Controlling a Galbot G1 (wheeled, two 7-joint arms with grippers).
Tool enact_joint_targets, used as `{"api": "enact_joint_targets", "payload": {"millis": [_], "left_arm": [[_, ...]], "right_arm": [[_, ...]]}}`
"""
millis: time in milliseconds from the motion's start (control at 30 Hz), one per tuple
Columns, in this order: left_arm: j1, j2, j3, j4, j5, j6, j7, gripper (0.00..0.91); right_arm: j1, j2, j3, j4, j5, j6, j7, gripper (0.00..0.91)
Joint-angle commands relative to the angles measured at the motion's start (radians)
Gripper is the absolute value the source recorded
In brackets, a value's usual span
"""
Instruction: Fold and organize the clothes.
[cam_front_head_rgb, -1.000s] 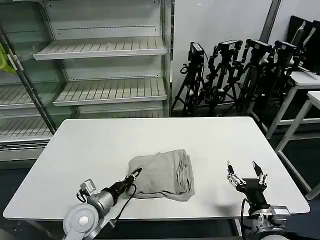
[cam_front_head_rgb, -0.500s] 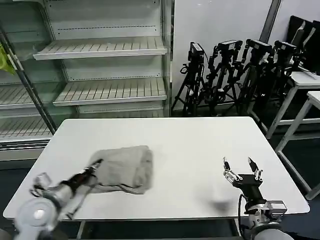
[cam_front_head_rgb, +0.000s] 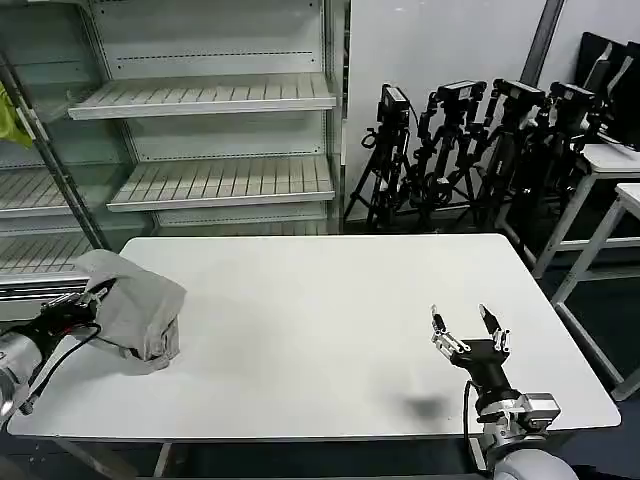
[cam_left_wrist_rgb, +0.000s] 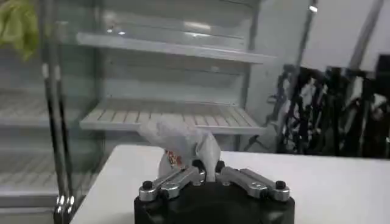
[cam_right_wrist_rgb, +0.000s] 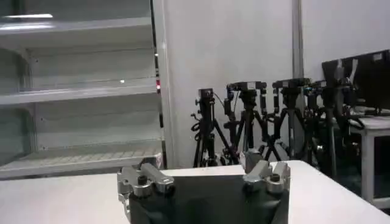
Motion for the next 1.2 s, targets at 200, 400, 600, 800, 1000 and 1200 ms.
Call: {"api": "enact_joint_targets", "payload": {"millis": [200,400,600,800,1000,1200], "left_arm": [[-0.332,-0.302,0.777,0.025,0.225,0.003,-0.091,0.071],[-0.506,-0.509,0.854,0.121,-0.051,0.003,-0.235,0.071],[-0.585,-0.623,0.891,0.247,-0.122,0.001,-0.301,0.071],[-0.613,-0.681,0.939,0.340,-0.048,-0.016,-0.303,0.071],[-0.630,-0.711,0.993,0.338,0.119,-0.032,-0.237,0.907],[-0.620,-0.726,0.974,0.287,0.212,-0.092,-0.187,0.907]], "right_arm": [[-0.135,0.041,0.047,0.037,-0.088,0.011,-0.004,0.907],[-0.177,0.060,0.063,0.050,-0.109,0.020,-0.006,0.907],[-0.181,0.066,0.067,0.051,-0.108,0.022,-0.006,0.907],[-0.175,0.062,0.070,0.058,-0.102,0.018,-0.005,0.907],[-0.161,0.053,0.069,0.067,-0.083,0.005,0.001,0.907],[-0.144,0.040,0.069,0.079,-0.078,-0.005,0.001,0.907]]}}
